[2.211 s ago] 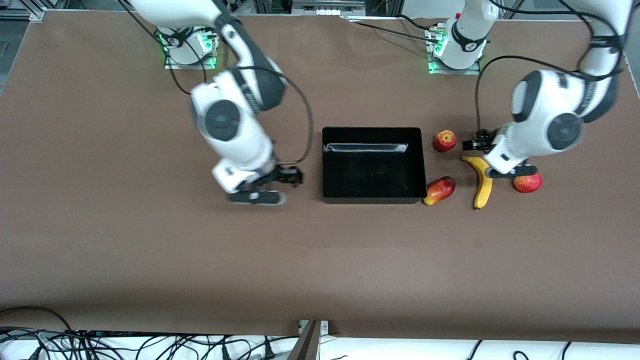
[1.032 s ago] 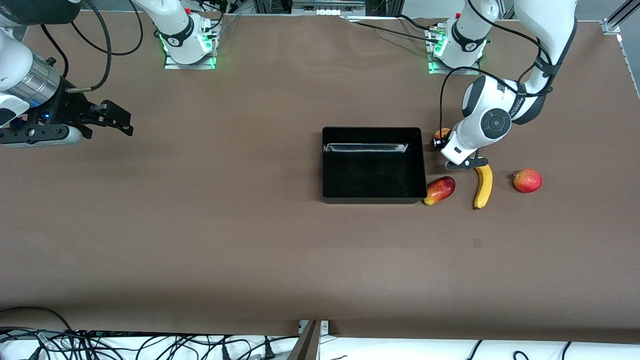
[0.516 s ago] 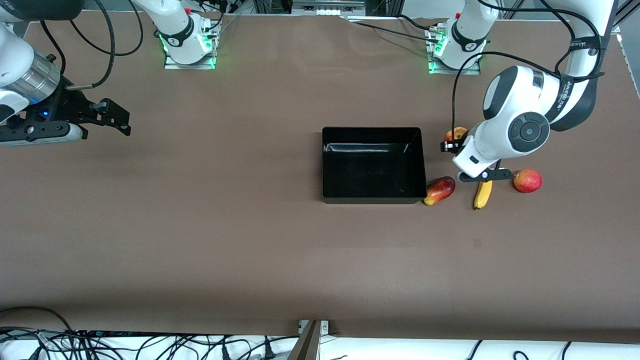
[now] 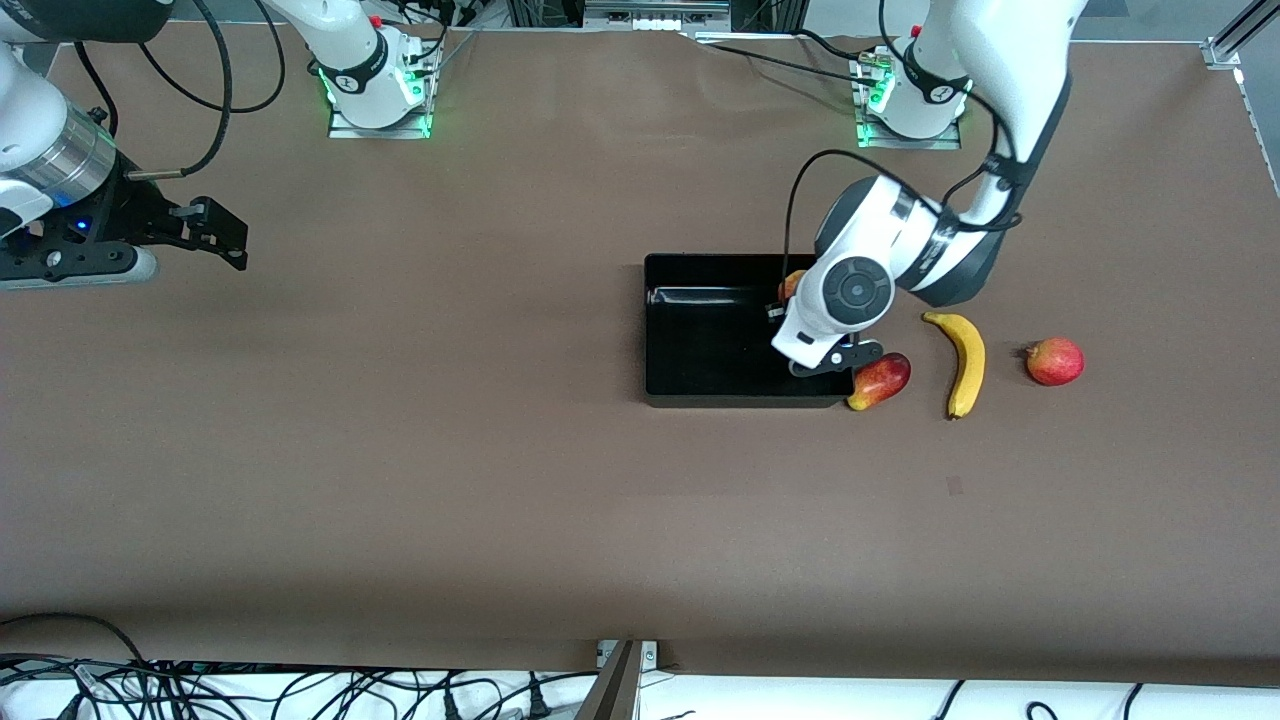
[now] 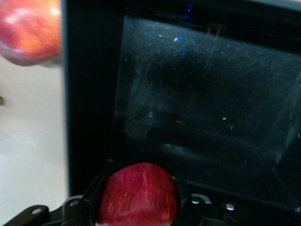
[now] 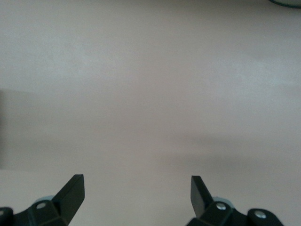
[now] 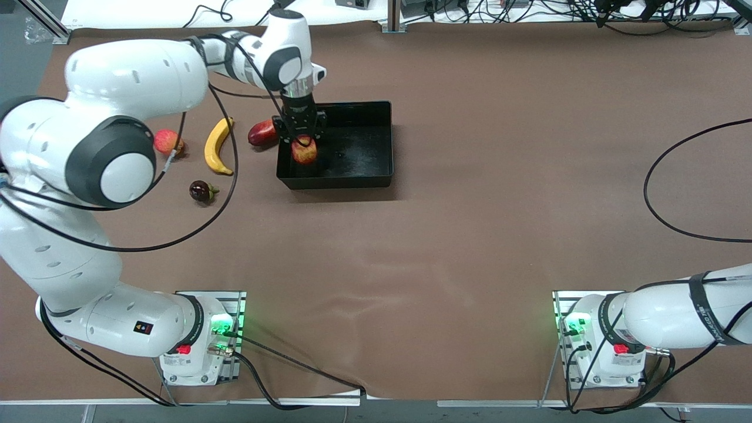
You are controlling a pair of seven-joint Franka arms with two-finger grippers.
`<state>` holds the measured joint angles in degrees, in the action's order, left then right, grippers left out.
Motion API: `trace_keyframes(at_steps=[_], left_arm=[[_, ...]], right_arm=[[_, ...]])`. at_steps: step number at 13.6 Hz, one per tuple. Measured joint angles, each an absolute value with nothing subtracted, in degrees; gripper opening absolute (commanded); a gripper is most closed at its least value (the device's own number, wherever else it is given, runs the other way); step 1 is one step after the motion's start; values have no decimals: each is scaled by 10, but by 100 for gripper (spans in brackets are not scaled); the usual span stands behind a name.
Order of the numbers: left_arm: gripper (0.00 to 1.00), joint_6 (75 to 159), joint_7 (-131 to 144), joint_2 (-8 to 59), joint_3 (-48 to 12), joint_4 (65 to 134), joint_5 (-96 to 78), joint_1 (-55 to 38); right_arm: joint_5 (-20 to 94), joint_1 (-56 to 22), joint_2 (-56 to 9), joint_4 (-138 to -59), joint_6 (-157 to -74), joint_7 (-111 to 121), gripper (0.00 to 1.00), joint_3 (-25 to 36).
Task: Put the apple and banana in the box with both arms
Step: 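Carry the red apple into the black tray with the left gripper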
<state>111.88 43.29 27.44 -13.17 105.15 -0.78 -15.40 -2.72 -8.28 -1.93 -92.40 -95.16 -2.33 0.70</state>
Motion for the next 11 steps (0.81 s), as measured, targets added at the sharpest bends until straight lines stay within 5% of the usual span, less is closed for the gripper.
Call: trace_keyframes(at_steps=[11], left_arm=[[24, 1169, 446, 328, -131, 1073, -8, -176]], right_arm=[[-27, -83, -21, -923, -952, -23, 100, 7]])
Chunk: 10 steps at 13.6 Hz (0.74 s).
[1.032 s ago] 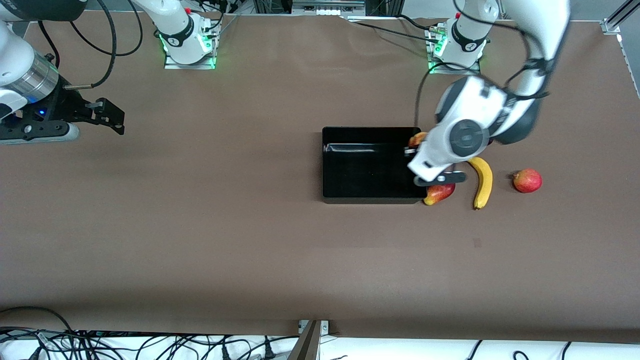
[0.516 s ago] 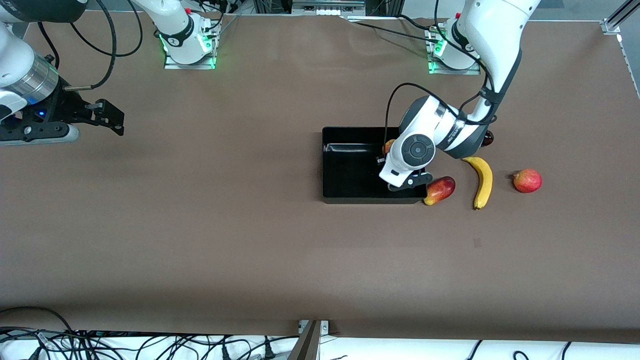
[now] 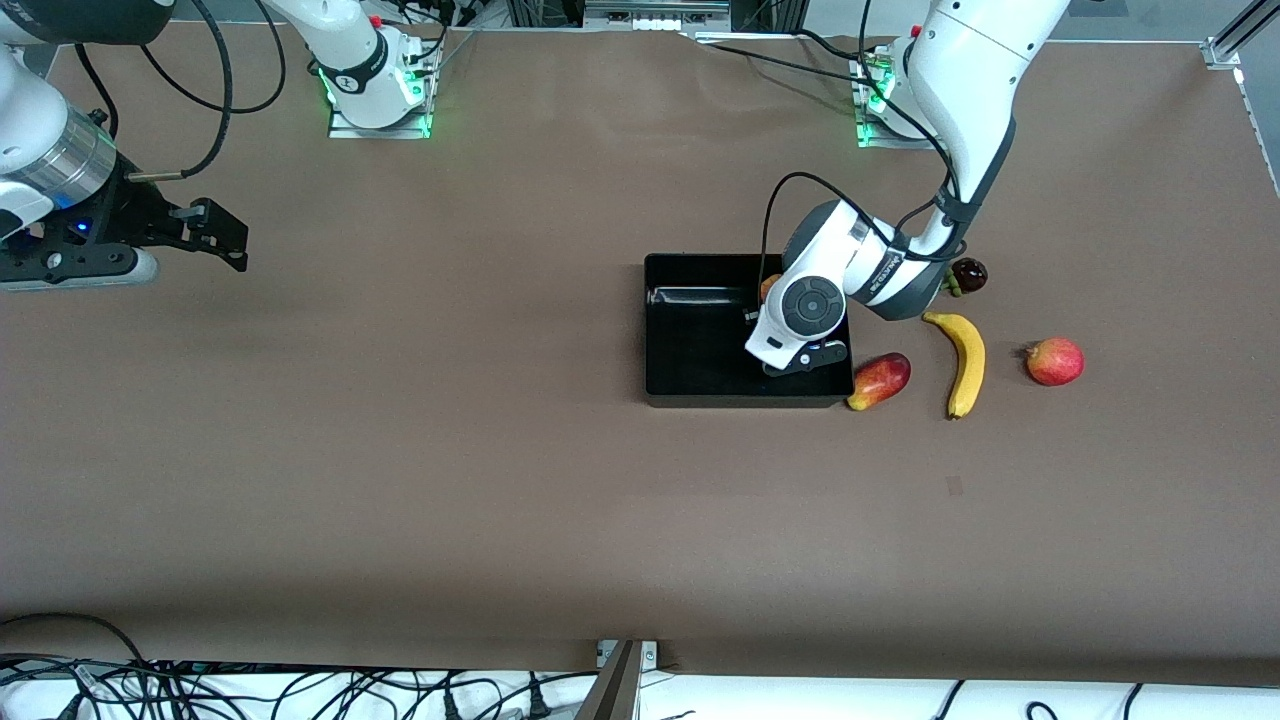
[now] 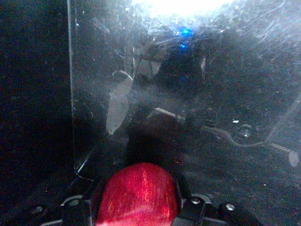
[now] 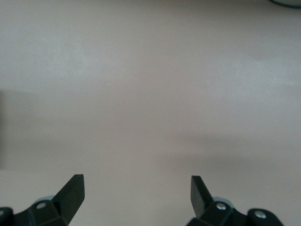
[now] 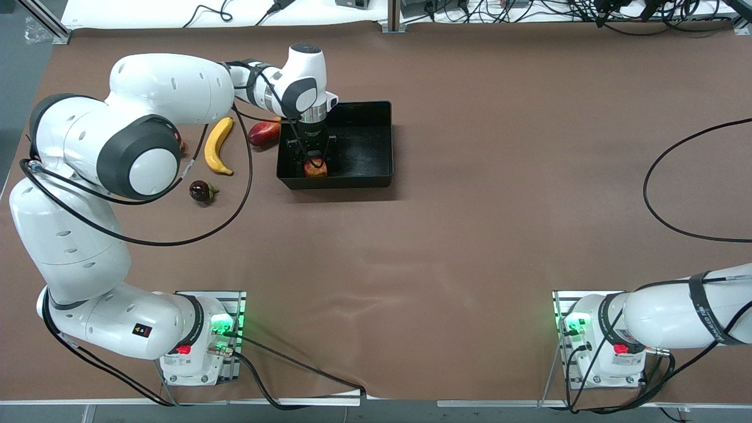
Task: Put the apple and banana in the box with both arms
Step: 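Carry the red apple into the black tray with the left gripper, then release the apple and move the left gripper to the banana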
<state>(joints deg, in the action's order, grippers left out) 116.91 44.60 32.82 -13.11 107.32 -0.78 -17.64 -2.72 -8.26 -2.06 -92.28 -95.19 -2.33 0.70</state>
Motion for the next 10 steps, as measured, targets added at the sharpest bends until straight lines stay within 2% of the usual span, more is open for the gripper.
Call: trace_keyframes(at_steps=[1, 2, 3, 7, 8, 10], left_arm=[[31, 1169, 446, 328, -130, 1073, -8, -176], [71, 1169, 446, 328, -129, 1073, -8, -176], [100, 1169, 446, 328, -129, 1073, -8, -176], [100, 1165, 460, 325, -127, 1065, -8, -172], [100, 1146, 465, 320, -127, 1051, -8, -171], [100, 1042, 469, 299, -122, 987, -8, -164]], right_arm=[[-27, -82, -21, -923, -952, -23, 100, 7], [-27, -82, -22, -923, -952, -23, 100, 7], [-27, -82, -23, -923, -952, -23, 100, 7], [-27, -82, -25, -923, -952, -23, 100, 7], [-27, -82, -25, -923, -952, -23, 100, 7], [-27, -82, -25, -922, -952, -23, 100, 7]])
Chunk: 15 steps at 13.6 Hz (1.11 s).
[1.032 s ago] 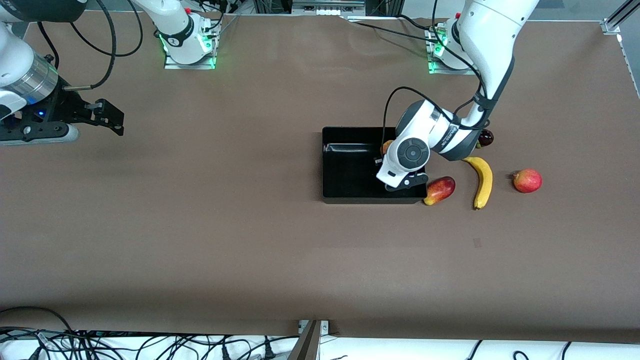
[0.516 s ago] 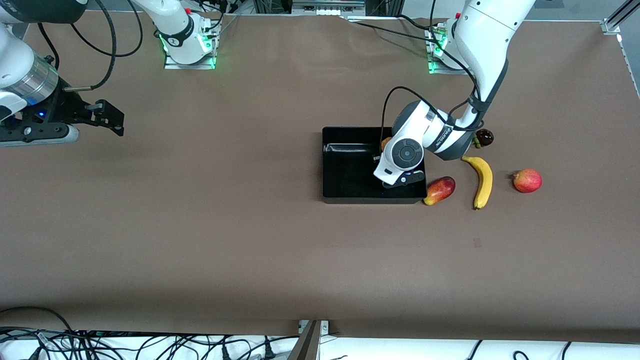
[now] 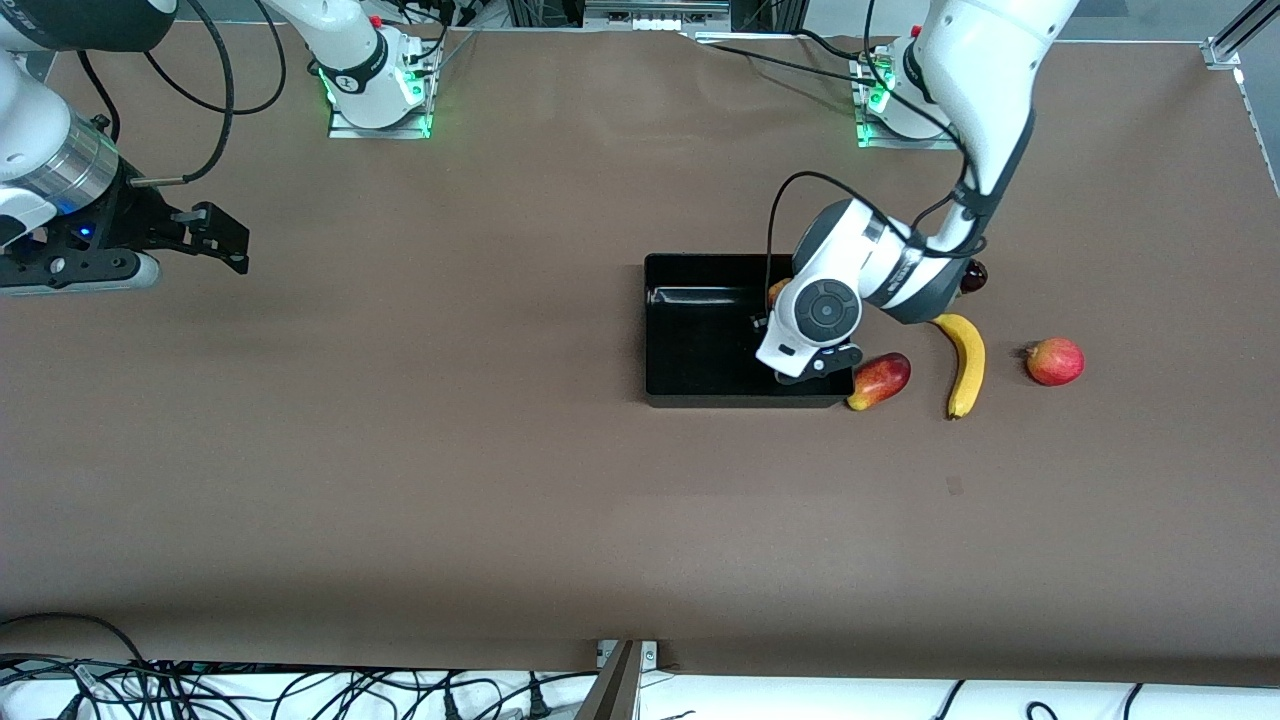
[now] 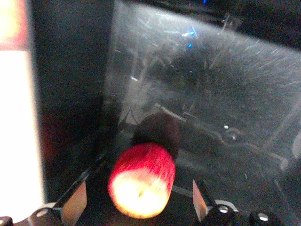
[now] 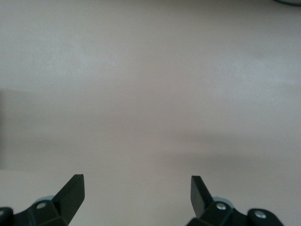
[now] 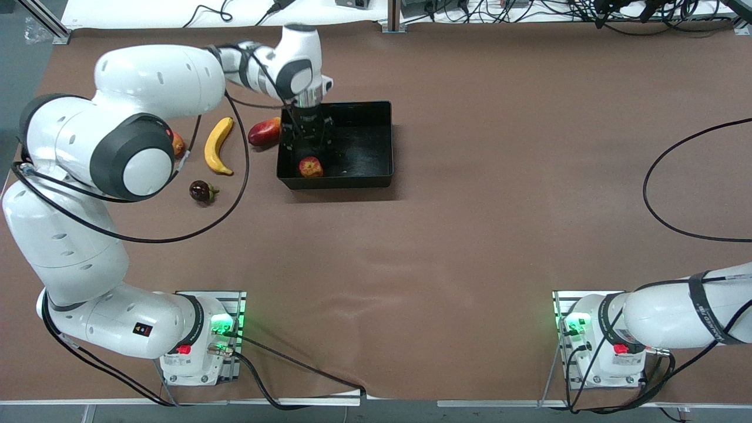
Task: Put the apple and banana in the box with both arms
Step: 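Release the apple and move the left gripper to the banana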
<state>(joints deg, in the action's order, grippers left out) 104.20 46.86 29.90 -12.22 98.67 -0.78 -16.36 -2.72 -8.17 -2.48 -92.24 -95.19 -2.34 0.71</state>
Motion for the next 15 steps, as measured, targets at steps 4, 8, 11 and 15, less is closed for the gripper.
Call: trace_keyframes(at_steps=[4, 8, 11, 15], left_arm=[[100, 876, 394, 263, -114, 859, 19, -75], [100, 910, 108, 295, -111, 870, 54, 54], [100, 1059, -16, 316, -112, 960, 54, 113], [50, 1225, -79, 316, -113, 1081, 81, 121]], right_arm=[[-27, -81, -25, -922, -952, -23, 100, 7], [-27, -81, -25, -922, -952, -23, 100, 7], [-27, -81, -25, -921, -952, -23, 100, 7], [-27, -81, -25, -921, -952, -23, 100, 7]])
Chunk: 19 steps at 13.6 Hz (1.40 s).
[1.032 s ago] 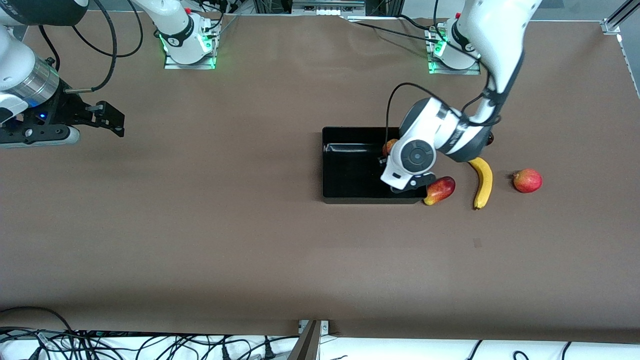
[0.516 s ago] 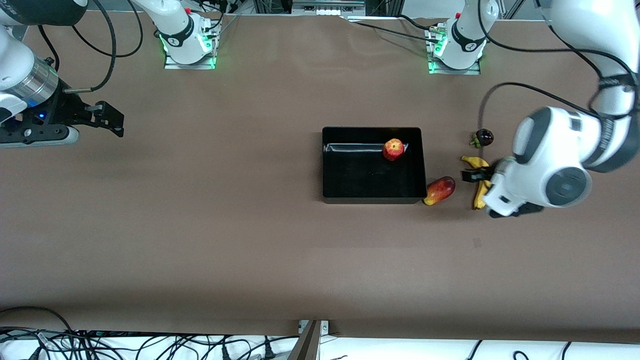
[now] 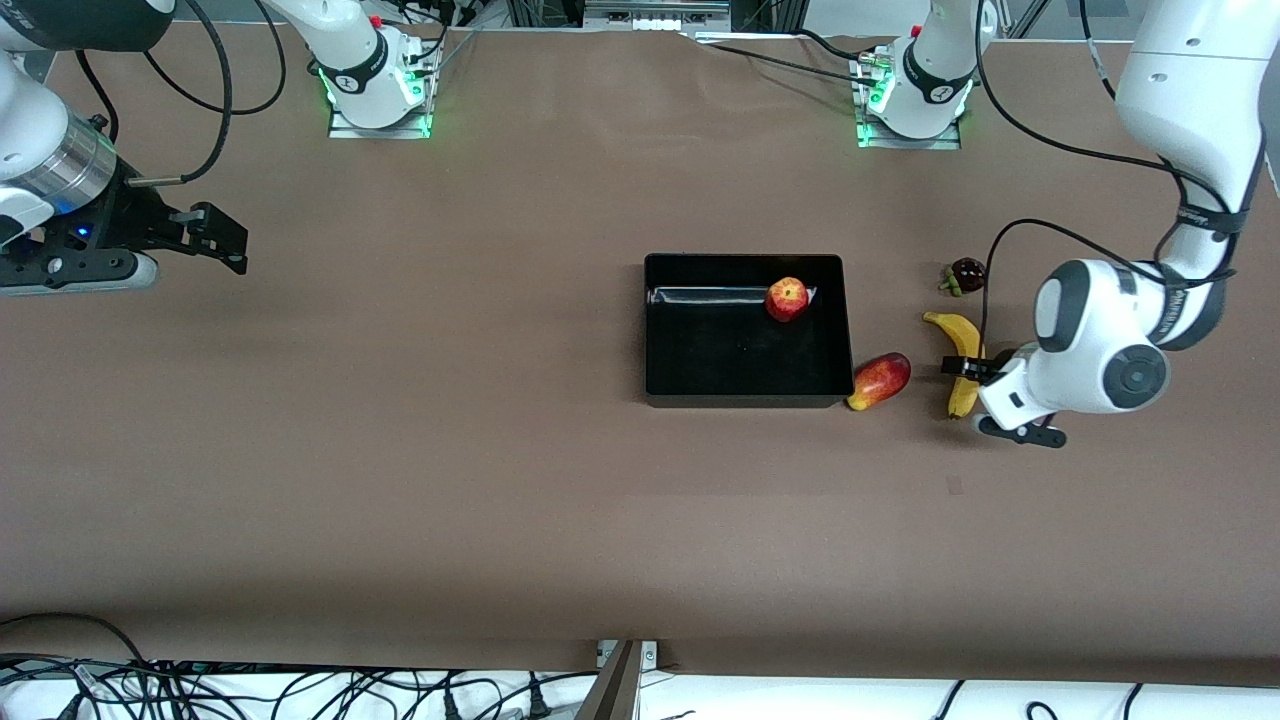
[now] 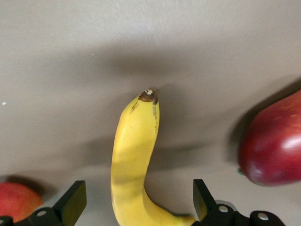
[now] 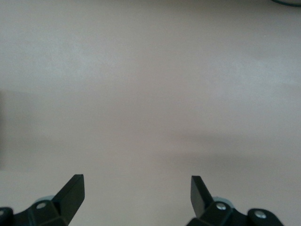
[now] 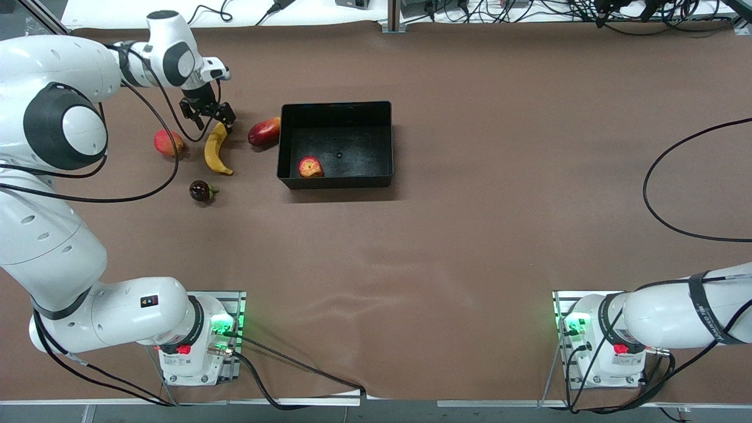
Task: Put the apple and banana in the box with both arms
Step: 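Release the apple and move the left gripper to the banana, then grasp the yellow banana with the left gripper, then carry the yellow banana into the black tray with the left gripper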
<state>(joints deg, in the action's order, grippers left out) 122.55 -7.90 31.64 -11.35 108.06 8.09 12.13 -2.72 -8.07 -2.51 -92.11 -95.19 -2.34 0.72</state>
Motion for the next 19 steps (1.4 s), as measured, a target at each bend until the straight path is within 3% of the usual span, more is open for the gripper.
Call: trace_keyframes(at_steps=[3, 6, 8, 12, 14, 19], left_arm=[[0, 1278, -95, 322, -113, 1137, 95, 130], [0, 1281, -114, 314, -120, 1140, 126, 133], [0, 1237, -133, 306, -123, 1116, 129, 133], [0, 1024, -119, 289, -188, 960, 110, 131], [0, 968, -52, 282, -217, 901, 75, 98], [0, 1001, 195, 313, -222, 892, 54, -89]], right_arm=[[-27, -81, -25, -921, -952, -23, 100, 7], [-27, -81, -25, -921, -952, -23, 100, 7], [-27, -80, -25, -921, -952, -23, 100, 7], [-27, -80, -25, -921, -952, -23, 100, 7], [-27, -80, -25, -921, -952, -23, 100, 7], [-27, -79, -25, -921, -952, -23, 100, 8]])
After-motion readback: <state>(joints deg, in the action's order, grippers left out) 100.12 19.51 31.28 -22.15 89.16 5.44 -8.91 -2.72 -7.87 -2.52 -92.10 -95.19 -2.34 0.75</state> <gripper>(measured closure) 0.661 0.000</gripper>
